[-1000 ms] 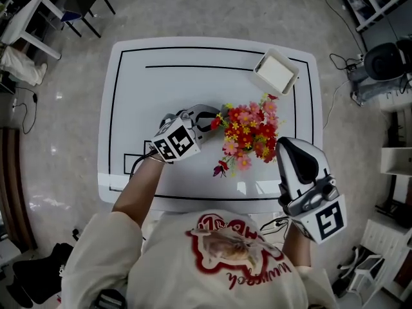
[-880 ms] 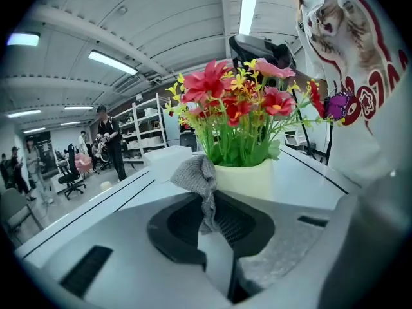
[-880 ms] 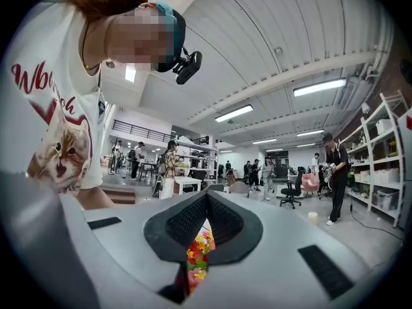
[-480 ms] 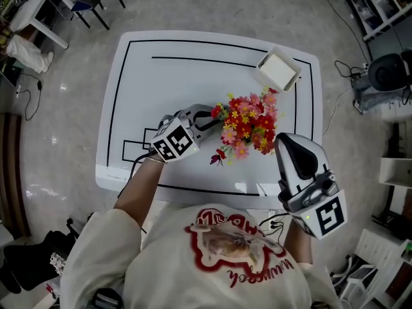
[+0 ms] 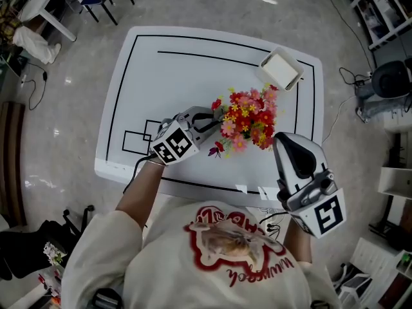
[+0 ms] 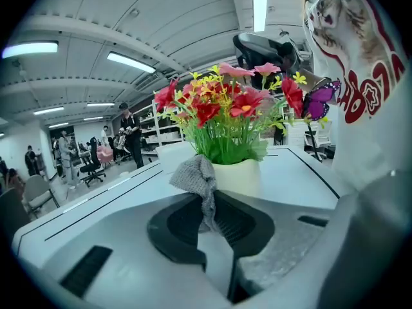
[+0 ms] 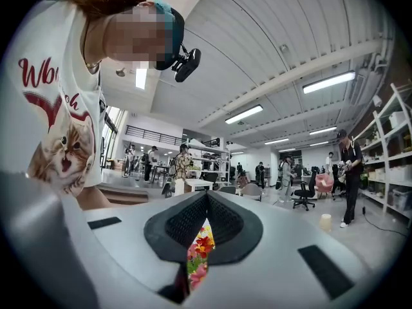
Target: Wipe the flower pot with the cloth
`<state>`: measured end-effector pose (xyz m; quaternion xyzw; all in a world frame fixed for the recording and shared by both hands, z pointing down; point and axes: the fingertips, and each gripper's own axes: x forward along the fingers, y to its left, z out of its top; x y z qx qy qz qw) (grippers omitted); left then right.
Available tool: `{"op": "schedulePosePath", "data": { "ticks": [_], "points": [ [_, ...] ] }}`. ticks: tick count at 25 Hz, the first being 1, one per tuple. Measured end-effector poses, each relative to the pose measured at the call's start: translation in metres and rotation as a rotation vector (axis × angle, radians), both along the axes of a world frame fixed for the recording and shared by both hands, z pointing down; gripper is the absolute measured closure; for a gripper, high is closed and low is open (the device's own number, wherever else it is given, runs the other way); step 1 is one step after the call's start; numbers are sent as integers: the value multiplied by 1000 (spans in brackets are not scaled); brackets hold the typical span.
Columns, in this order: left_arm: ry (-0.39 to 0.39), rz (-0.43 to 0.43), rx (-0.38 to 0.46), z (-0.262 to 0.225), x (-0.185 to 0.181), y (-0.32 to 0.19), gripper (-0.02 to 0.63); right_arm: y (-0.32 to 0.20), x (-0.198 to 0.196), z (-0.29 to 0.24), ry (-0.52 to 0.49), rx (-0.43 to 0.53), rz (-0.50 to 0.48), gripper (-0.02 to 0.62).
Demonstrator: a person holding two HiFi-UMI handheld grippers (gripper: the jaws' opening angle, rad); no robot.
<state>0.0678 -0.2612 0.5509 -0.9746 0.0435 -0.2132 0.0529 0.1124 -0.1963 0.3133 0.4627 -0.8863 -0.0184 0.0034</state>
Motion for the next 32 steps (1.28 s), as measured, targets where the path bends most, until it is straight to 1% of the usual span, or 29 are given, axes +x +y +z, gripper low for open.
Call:
{"op": "schedulePosePath", "data": {
  "ticks": [3, 6, 13, 26, 32],
  "points": [
    [-2, -21, -4, 0, -3, 5, 566, 4, 5, 5, 18, -8, 4, 597],
    [1, -44, -6, 0, -6, 10, 566, 5, 5, 2, 24, 14, -12, 597],
    [5, -94, -15, 0, -9, 18, 566, 9, 3, 0, 19, 28, -48, 597],
    [10, -165, -38, 2, -12, 36, 566, 17, 6, 9, 27, 12, -95, 597],
    [18, -209, -53, -1, -12, 42, 566, 21, 9, 5, 17, 30, -106, 597]
  ]
}}
